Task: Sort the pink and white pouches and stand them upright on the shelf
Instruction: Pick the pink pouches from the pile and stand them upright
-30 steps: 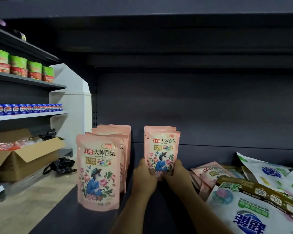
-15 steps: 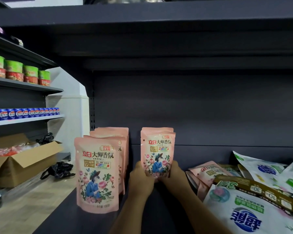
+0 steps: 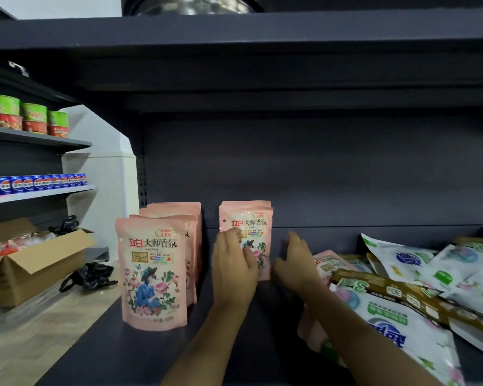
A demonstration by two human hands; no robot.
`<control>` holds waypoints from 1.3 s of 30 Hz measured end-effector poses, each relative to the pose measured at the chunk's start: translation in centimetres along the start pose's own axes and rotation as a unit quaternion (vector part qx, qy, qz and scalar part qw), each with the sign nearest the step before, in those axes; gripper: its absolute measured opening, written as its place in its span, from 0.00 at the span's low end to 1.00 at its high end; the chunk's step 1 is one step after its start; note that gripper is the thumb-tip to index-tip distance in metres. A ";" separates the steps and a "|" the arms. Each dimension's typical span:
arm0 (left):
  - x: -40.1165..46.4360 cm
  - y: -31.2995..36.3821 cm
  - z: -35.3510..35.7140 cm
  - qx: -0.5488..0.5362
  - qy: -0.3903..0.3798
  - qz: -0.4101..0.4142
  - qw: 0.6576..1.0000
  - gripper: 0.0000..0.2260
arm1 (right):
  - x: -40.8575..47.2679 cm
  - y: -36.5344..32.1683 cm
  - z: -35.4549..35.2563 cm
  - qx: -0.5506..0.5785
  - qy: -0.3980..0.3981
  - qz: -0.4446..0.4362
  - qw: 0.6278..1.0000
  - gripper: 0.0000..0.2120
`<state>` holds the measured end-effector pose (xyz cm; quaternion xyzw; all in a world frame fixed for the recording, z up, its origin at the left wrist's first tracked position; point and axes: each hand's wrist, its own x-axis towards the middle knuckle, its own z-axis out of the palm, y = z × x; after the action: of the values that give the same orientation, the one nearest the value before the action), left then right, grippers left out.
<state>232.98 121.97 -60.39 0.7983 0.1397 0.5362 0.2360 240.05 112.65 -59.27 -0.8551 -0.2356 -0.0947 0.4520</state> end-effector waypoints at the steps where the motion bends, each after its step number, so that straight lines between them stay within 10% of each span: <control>1: -0.1 0.7 0.2 -0.006 -0.035 0.009 0.999 0.09 | -0.3 0.2 -0.8 -0.012 0.013 -0.010 1.000 0.28; 10: -0.6 5.9 5.0 0.000 -0.305 -0.198 0.931 0.20 | -2.9 4.7 -6.2 -0.085 0.079 -0.015 0.993 0.22; 23: -0.5 6.4 8.7 -0.143 -0.319 -0.372 0.860 0.34 | -3.4 7.0 -7.3 -0.129 0.076 -0.022 0.988 0.18; 32: 0.1 8.1 9.5 -0.200 -0.222 -0.234 0.925 0.07 | -2.7 7.4 -7.7 -0.040 0.161 -0.025 0.986 0.10; 39: 1.6 10.8 6.0 -0.365 -0.112 -0.060 0.922 0.05 | -3.2 7.1 -8.2 0.202 0.196 -0.021 0.959 0.15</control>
<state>238.78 112.17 -55.29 0.7020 -0.0454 0.4420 0.5565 241.10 101.54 -60.94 -0.7056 -0.1744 -0.2207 0.6504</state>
